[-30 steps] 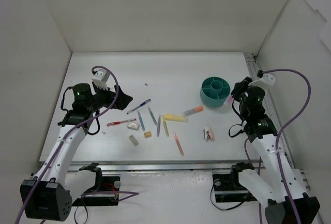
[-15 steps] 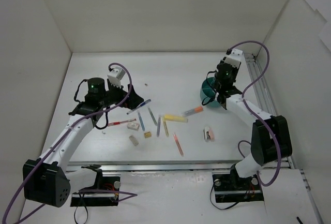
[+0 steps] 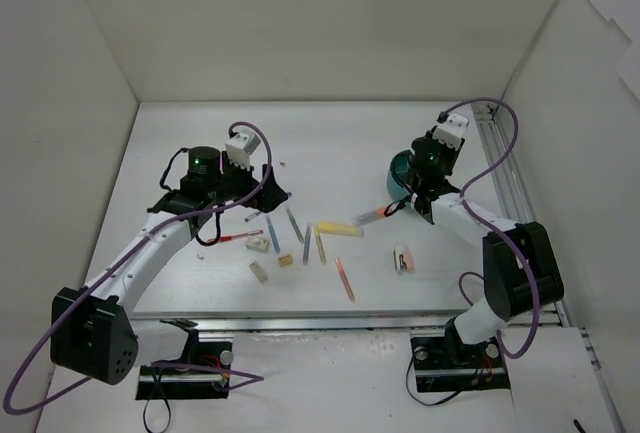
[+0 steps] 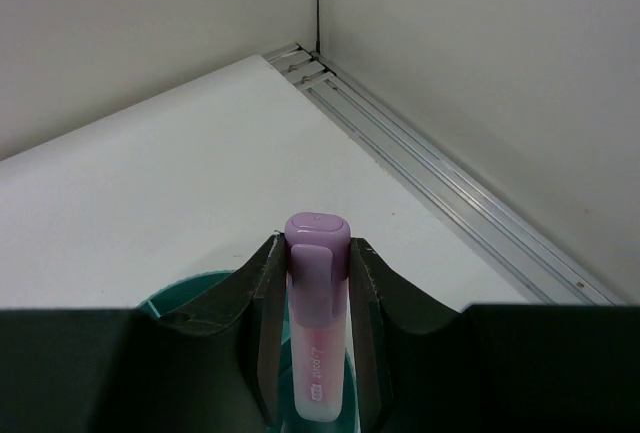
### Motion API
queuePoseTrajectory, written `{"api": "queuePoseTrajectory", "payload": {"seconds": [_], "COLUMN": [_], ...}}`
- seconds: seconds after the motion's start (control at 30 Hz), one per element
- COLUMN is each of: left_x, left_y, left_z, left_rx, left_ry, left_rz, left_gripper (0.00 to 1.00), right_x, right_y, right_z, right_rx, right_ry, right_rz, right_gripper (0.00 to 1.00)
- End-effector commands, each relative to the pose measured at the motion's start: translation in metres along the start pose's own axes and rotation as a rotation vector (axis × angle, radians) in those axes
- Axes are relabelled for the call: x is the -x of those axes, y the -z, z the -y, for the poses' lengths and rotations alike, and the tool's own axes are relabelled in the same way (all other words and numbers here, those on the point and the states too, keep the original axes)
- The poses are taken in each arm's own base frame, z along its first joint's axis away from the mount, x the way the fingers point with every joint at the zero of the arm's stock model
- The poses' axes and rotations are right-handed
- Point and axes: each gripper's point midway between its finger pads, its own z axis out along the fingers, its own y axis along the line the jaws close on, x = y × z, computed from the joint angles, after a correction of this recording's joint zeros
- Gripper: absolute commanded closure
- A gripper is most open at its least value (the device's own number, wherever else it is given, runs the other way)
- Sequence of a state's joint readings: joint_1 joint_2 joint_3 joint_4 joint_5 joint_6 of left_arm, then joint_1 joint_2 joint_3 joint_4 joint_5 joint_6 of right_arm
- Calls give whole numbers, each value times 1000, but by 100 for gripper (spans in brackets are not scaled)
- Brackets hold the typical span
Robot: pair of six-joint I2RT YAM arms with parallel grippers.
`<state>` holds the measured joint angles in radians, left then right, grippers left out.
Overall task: Sort the stationery into containers
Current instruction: Place the pen in the storage box.
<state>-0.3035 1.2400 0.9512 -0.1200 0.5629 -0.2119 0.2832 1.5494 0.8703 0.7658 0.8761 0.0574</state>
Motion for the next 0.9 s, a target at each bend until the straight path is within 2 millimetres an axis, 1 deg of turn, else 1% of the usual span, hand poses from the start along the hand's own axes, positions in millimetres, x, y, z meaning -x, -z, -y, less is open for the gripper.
{"api": "queuePoseTrajectory", "payload": {"seconds": [0.0, 0.03, 0.07, 0.1, 0.13, 0.17, 0.2, 0.23, 0.27, 0.3, 0.33, 0.37, 0.4, 0.43, 0.47, 0.5, 0.53, 0.57, 0.6, 0.63, 0.67, 0.7, 0.73, 0.77, 0.8, 0.83, 0.87], "left_x": [39, 39, 38, 38, 37, 37, 37, 38, 34, 37, 36, 32, 36, 31, 29, 34, 26, 19, 28, 18, 10, 15, 4, -7, -6, -17, -29], "left_y": [2, 1, -1, -1, -3, -5, -7, -8, -13, -15, -18, -24, -26, -35, -39, -42, -54, -60, -65, -77, -83, -88, -98, -101, -105, -111, -109], "left_z": [11, 10, 15, 14, 18, 18, 26, 26, 30, 35, 42, 45, 51, 55, 61, 66, 64, 70, 75, 75, 81, 86, 87, 93, 97, 98, 100], "left_rx": [-22, -22, -35, -36, -48, -52, -72, -77, -98, -115, -138, -167, -190, -206, -242, -262, -273, -293, -305, -318, -336, -353, -376, -399, -415, -449, -470], "left_ry": [-82, -78, -83, -83, -96, -103, -122, -136, -169, -190, -214, -240, -261, -273, -300, -307, -338, -344, -382, -387, -398, -446, -457, -475, -502, -549, -556], "left_rz": [94, 93, 90, 90, 88, 86, 81, 81, 67, 68, 60, 43, 47, 24, 14, 18, -8, -43, -38, -78, -115, -109, -145, -185, -192, -220, -271], "left_gripper": [0, 0, 0, 0, 0, 0, 0, 0, 0, 0, 0, 0, 0, 0, 0, 0, 0, 0, 0, 0, 0, 0, 0, 0, 0, 0, 0], "right_x": [29, 24, 24, 22, 21, 17, 15, 15, 11, 9, 10, 7, 7, 9, 12, 14, 17, 19, 24, 28, 29, 36, 37, 40, 47, 43, 47], "right_y": [4, 4, 4, 5, 5, 8, 10, 12, 15, 18, 20, 24, 27, 28, 31, 33, 34, 36, 39, 41, 45, 48, 51, 53, 57, 61, 62], "right_z": [2, 0, 1, 1, 5, 5, 5, 7, 9, 11, 12, 12, 12, 14, 12, 13, 12, 11, 13, 15, 14, 17, 20, 23, 27, 28, 30], "right_rx": [-36, -41, -54, -63, -89, -87, -89, -92, -92, -94, -92, -84, -78, -78, -64, -60, -59, -51, -49, -54, -45, -44, -47, -49, -45, -40, -33], "right_ry": [-181, -181, -183, -181, -182, -171, -166, -173, -168, -170, -185, -182, -182, -190, -190, -184, -182, -179, -174, -179, -177, -190, -191, -190, -204, -168, -167], "right_rz": [77, 70, 71, 69, 70, 66, 63, 64, 59, 58, 61, 58, 57, 61, 63, 67, 70, 72, 79, 84, 86, 96, 96, 97, 103, 80, 67], "right_gripper": [100, 100, 100, 100, 99, 97, 94, 89, 87, 85, 80, 77, 77, 69, 66, 64, 56, 52, 45, 39, 34, 30, 21, 18, 16, 10, 7]}}
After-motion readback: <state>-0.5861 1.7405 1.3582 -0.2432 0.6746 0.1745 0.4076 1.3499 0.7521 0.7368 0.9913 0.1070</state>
